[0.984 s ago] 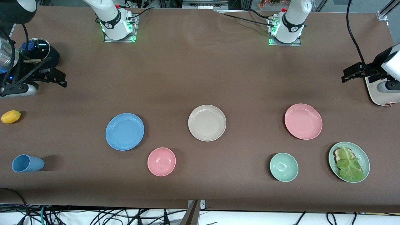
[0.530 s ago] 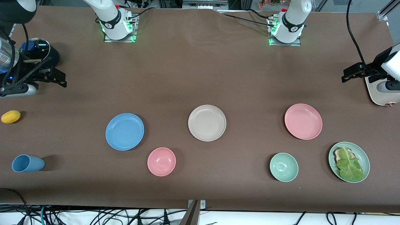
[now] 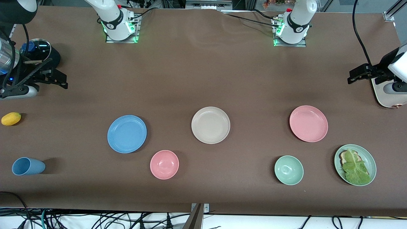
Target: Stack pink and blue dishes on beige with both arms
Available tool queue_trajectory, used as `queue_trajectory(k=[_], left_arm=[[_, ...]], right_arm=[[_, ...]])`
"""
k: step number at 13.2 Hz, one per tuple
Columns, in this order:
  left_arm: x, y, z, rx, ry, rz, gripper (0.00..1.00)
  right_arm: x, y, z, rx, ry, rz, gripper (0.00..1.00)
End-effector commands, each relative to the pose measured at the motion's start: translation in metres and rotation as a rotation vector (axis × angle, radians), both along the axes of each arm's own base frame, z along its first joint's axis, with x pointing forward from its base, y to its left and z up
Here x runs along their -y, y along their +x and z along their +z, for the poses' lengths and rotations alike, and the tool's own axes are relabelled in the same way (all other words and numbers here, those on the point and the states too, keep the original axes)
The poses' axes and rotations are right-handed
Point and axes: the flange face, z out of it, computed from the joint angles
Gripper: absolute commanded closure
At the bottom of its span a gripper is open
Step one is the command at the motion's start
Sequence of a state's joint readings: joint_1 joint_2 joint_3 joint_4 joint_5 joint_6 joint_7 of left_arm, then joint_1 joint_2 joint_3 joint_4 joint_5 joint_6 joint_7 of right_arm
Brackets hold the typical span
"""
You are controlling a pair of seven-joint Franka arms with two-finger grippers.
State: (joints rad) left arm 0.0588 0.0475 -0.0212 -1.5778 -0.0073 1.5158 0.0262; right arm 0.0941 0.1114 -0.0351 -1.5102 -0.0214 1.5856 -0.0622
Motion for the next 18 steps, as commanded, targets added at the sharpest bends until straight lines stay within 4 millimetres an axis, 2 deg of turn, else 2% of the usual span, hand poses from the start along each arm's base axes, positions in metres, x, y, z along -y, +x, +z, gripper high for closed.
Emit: queue_trajectory(k=[1,4,6,8,9,10,11,12,15,17,18], left_arm=[[-0.003,0.004,0.005,0.009,0.022,-0.019,0.00],[-0.002,0.005,0.003,0.004,0.024,-0.020,0.00],[-0.007,0.012,-0.015,-0.031,0.020,-0.010,0.00],[-0.019,0.027,-0.041,-0.067,0.008,0.012,0.00],[-0.036,0.035,-0.059,-0.093,-0.001,0.038,0.00],[-0.052,0.044,-0.092,-0.147,-0.009,0.064,0.00],[-0.065,0.048,-0.116,-0.184,-0.015,0.088,0.00],[-0.062,0.051,-0.119,-0.178,-0.013,0.089,0.00],[-0.066,0.072,-0.190,-0.278,-0.014,0.083,0.00],[-0.077,0.086,-0.229,-0.280,-0.013,0.095,0.00],[-0.094,0.090,-0.244,-0.225,0.001,0.106,0.00]], right_arm=[[0.000,0.001,0.007,0.006,0.009,0.010,0.00],[0.000,0.001,0.007,0.006,0.007,0.010,0.00],[0.000,0.001,0.007,0.006,0.007,0.010,0.00],[0.000,0.001,0.007,0.006,0.007,0.010,0.00],[0.000,0.001,0.007,0.006,0.008,0.009,0.00],[0.000,0.001,0.007,0.006,0.008,0.009,0.00],[0.000,0.001,0.007,0.006,0.007,0.010,0.00],[0.001,0.001,0.007,0.008,0.007,0.009,0.00],[0.000,0.001,0.007,0.008,0.007,0.010,0.00],[0.001,0.002,0.006,0.011,0.004,0.009,0.00],[0.001,0.002,0.006,0.011,0.004,0.007,0.00]])
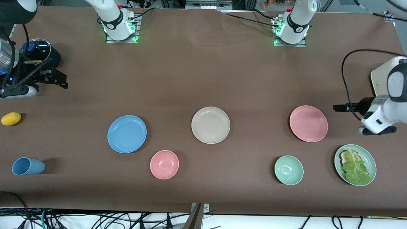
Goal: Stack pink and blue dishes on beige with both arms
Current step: 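Move the left gripper down to the pink plate rim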
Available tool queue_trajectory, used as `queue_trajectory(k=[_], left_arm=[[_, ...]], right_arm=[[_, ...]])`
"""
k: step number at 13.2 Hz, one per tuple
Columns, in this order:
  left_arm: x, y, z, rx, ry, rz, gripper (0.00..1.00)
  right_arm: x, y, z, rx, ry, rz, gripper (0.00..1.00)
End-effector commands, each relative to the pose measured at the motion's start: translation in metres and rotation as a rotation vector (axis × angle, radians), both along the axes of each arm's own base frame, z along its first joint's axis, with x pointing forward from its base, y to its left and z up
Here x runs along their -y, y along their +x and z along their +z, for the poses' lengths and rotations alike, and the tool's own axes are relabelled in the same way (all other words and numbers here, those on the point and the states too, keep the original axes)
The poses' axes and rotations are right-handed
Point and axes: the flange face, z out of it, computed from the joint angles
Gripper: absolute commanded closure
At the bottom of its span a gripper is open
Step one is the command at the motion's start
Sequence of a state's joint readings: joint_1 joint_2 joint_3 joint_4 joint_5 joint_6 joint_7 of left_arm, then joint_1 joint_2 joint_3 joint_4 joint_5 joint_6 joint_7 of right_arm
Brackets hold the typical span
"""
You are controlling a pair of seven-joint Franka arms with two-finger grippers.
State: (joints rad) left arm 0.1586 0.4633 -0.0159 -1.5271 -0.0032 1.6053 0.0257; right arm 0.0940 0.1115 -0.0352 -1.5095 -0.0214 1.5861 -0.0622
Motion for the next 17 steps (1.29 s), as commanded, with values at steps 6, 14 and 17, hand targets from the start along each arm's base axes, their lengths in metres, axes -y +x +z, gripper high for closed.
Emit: queue_trajectory(k=[6,14,17], left_arm=[[-0.025,-0.027,-0.116,0.214,0.077,-0.029,0.00],[-0.030,-0.096,-0.175,0.337,0.088,0.022,0.55],[-0.028,-0.092,-0.172,0.343,0.091,0.030,1.00]], right_arm=[[0.010,0.009,0.003,0.036,0.001,-0.008,0.00],[0.029,0.017,-0.006,0.045,0.009,-0.045,0.00],[0.025,0.032,-0.034,0.019,0.006,-0.032,0.00]])
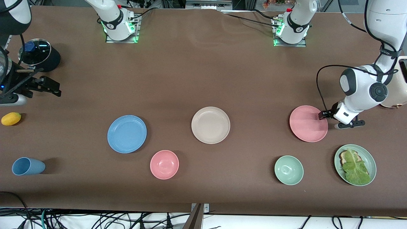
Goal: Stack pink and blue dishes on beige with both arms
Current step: 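Grasp the pink plate rim with the left gripper while the right gripper descends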
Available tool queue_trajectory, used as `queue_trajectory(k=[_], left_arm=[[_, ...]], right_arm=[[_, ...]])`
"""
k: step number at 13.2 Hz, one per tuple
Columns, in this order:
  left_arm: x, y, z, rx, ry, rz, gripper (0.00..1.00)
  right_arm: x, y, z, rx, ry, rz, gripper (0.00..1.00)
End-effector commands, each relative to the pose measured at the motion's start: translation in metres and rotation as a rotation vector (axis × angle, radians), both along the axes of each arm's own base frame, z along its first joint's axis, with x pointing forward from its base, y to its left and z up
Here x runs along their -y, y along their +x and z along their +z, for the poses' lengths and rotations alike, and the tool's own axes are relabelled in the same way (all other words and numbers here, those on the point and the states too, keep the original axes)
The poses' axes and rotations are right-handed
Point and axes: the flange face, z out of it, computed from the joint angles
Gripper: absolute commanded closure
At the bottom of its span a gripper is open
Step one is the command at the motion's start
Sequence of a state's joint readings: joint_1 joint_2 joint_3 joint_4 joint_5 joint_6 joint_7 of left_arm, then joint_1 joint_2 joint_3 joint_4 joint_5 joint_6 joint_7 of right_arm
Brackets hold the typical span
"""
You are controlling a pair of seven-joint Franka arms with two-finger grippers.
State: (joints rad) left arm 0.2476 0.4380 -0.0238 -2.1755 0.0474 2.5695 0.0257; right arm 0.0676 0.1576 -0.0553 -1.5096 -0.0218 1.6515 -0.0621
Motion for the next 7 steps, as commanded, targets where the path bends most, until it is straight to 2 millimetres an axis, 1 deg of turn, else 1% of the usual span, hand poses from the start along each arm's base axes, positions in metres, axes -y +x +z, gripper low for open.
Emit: queue_trajectory(k=[1,2,3,4,5,6,7], left_arm=[[0.003,0.003,0.010,0.013,0.013,-0.005,1.00],[0.005,0.005,0.012,0.003,0.006,-0.001,1.00],[0.005,0.008,0.013,-0.011,0.002,0.000,1.00],[0.005,0.011,0.018,-0.037,-0.003,0.001,1.00],[0.005,0.017,0.028,-0.085,-0.010,-0.002,1.00],[0.020,0.028,0.046,-0.138,-0.030,-0.016,1.00],[0.040,0.041,0.068,-0.172,-0.058,0.016,1.00]], right_arm=[[0.002,0.018,-0.022,-0.006,0.015,0.012,0.00],[0.001,0.025,-0.042,-0.031,0.015,0.013,0.00],[-0.003,0.028,-0.052,-0.046,0.017,0.017,0.00],[-0.007,0.030,-0.057,-0.054,0.015,0.030,0.00],[-0.009,0.034,-0.073,-0.078,0.015,0.034,0.00],[-0.012,0.038,-0.090,-0.101,0.015,0.035,0.00],[-0.015,0.045,-0.113,-0.124,0.017,0.037,0.00]])
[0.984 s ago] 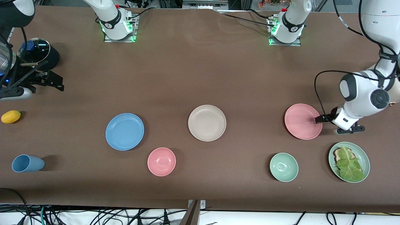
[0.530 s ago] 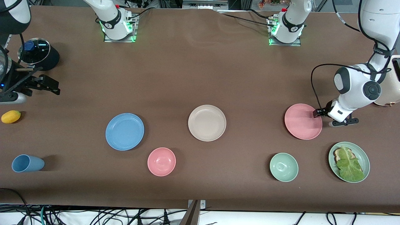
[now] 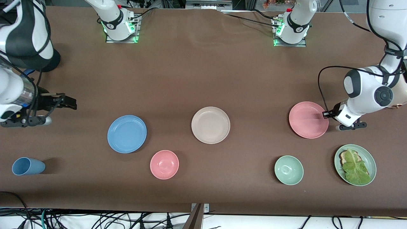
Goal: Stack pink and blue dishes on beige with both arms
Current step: 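Grasp the pink plate rim with the left gripper while the right gripper descends, then stack the pink plate on the beige while the right gripper grasps the blue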
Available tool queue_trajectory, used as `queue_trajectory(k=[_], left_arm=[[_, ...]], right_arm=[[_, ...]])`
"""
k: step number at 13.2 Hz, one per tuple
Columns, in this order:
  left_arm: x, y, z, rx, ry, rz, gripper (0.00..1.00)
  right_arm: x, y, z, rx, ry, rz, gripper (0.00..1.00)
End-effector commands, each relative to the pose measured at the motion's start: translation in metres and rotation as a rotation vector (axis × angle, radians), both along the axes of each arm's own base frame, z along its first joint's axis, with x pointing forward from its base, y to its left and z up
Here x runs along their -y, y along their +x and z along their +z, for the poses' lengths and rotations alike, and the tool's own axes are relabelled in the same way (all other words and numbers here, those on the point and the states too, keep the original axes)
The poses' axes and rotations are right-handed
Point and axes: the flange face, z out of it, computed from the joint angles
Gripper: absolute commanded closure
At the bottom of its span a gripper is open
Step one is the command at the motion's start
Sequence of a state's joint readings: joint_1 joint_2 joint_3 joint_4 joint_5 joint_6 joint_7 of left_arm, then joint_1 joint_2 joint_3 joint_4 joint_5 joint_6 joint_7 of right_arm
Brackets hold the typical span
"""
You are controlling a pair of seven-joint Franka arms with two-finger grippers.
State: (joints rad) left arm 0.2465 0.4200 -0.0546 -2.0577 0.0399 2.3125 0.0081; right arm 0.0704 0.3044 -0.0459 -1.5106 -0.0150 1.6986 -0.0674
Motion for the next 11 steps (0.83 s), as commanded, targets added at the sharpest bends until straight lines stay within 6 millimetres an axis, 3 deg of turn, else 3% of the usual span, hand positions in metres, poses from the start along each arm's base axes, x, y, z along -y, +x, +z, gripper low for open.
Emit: queue_trajectory(k=[1,2,4,7,11], left_arm=[[0.044,0.029,0.054,-0.083,-0.033,0.039,1.00],[0.070,0.036,0.070,-0.109,-0.041,0.042,1.00],[0.119,0.043,0.094,-0.121,-0.062,0.097,1.00],[0.209,0.052,0.119,-0.102,-0.129,0.174,1.00],[0.327,0.055,0.104,-0.110,-0.137,0.136,1.00]], right_arm=[[-0.008,0.019,-0.040,-0.004,0.024,0.020,0.00],[-0.012,0.026,-0.066,-0.015,0.028,0.023,0.00],[-0.038,0.030,-0.102,-0.032,0.028,0.045,0.00],[-0.038,0.018,-0.166,0.014,0.029,0.042,0.00],[-0.029,-0.014,-0.236,0.081,0.029,0.034,0.01]])
